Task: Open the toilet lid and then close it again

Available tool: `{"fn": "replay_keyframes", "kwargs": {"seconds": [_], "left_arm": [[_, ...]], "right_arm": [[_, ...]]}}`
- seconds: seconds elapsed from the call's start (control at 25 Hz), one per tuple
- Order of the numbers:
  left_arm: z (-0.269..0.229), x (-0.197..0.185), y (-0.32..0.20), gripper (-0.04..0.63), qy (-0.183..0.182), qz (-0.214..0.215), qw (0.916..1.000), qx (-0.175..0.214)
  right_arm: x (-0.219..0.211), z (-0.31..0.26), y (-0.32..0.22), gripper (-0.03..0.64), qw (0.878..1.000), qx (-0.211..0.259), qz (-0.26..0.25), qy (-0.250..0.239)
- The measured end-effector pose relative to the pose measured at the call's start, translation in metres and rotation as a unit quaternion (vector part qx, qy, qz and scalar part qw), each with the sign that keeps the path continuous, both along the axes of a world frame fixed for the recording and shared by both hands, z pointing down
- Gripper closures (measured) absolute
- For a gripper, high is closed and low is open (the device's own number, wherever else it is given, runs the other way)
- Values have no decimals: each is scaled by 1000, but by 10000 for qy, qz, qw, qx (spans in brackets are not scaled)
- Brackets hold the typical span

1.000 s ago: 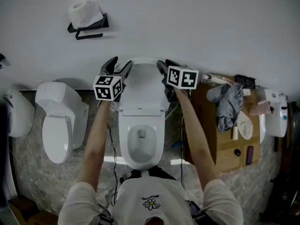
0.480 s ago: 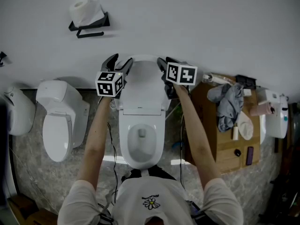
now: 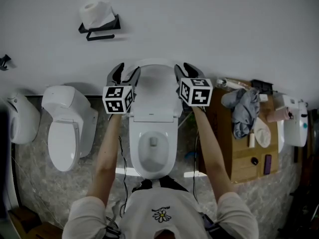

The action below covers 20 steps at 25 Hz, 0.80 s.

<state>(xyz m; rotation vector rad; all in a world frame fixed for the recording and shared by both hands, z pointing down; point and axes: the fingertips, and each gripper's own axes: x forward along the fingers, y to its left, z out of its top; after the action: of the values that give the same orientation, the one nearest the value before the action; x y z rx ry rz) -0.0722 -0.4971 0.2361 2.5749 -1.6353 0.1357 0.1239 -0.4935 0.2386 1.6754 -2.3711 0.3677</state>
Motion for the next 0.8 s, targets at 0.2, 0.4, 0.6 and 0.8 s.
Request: {"fn": "replay_keyframes", "kwargs": {"seconds": [0.2, 0.4, 0.6, 0.8], "left_arm": [[-19, -16, 86, 370, 329, -435, 9978, 370], [-17, -18, 181, 465, 291, -678, 9966, 380], [-12, -18, 245, 553, -35, -706, 9965, 457], [-13, -22, 269, 565, 52, -723, 9965, 419]], "right_arm": [[7, -27, 80, 528, 9944, 883, 391, 429], [8, -23, 170, 537, 9946, 910, 488, 107], [5, -23, 232, 571, 9924, 1016, 695, -91], [-15, -24, 271, 586, 9912, 1153, 565, -318]]}}
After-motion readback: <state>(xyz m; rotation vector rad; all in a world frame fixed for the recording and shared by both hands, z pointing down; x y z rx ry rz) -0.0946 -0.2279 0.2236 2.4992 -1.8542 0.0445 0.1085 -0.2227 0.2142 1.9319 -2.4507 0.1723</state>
